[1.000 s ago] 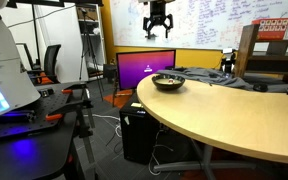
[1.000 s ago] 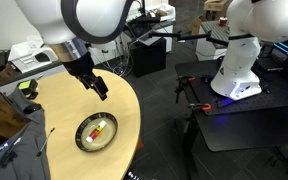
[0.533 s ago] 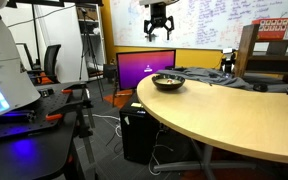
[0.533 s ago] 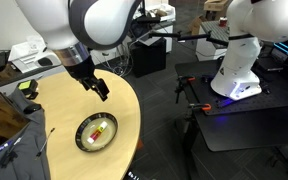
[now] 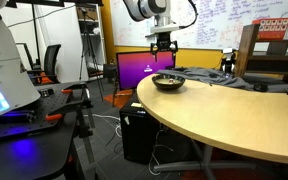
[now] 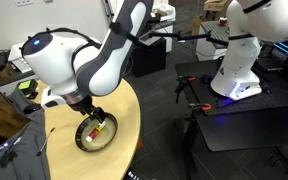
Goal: Pick the marker from the bowl and put it on the table
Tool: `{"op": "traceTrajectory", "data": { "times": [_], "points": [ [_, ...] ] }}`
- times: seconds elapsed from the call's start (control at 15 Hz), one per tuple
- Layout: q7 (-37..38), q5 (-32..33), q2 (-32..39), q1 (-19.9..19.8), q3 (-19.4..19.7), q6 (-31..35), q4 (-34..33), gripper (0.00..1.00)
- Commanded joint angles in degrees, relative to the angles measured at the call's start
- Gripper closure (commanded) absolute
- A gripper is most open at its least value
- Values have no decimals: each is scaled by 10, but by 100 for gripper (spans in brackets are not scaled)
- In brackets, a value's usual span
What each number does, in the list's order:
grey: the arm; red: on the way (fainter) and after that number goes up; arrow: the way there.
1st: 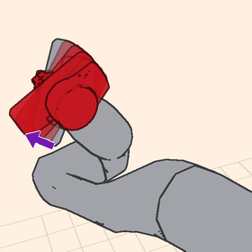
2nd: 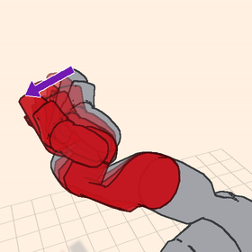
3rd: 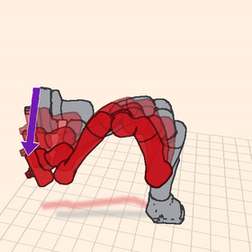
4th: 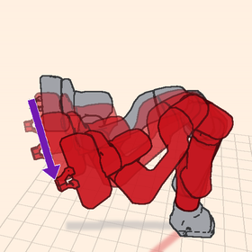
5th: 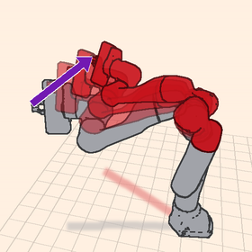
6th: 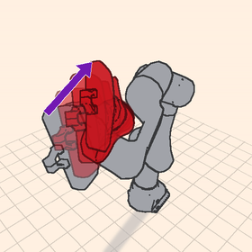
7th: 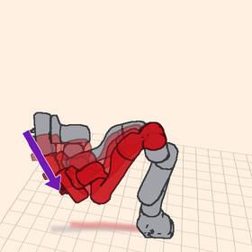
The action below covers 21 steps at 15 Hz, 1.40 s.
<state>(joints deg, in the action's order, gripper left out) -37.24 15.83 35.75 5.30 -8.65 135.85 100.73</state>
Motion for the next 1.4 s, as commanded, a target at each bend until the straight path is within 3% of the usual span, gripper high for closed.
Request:
{"op": "traceTrajectory", "data": {
  "times": [0.0,0.4,0.73,0.93,1.0,1.13,1.33],
  "points": [
    [-44,-12,90,-16,-18,-53,-116,0],
    [-83,-37,205,-25,-30,-143,-254,0],
    [-71,-45,255,-14,-27,-184,-317,0],
    [-63,-47,281,-11,-23,-208,-348,7],
    [-60,-48,291,-11,-21,-214,-359,22],
    [-56,-48,309,-10,-19,-230,-379,34],
    [-60,-48,327,-10,-18,-244,-401,58]
  ]
}}
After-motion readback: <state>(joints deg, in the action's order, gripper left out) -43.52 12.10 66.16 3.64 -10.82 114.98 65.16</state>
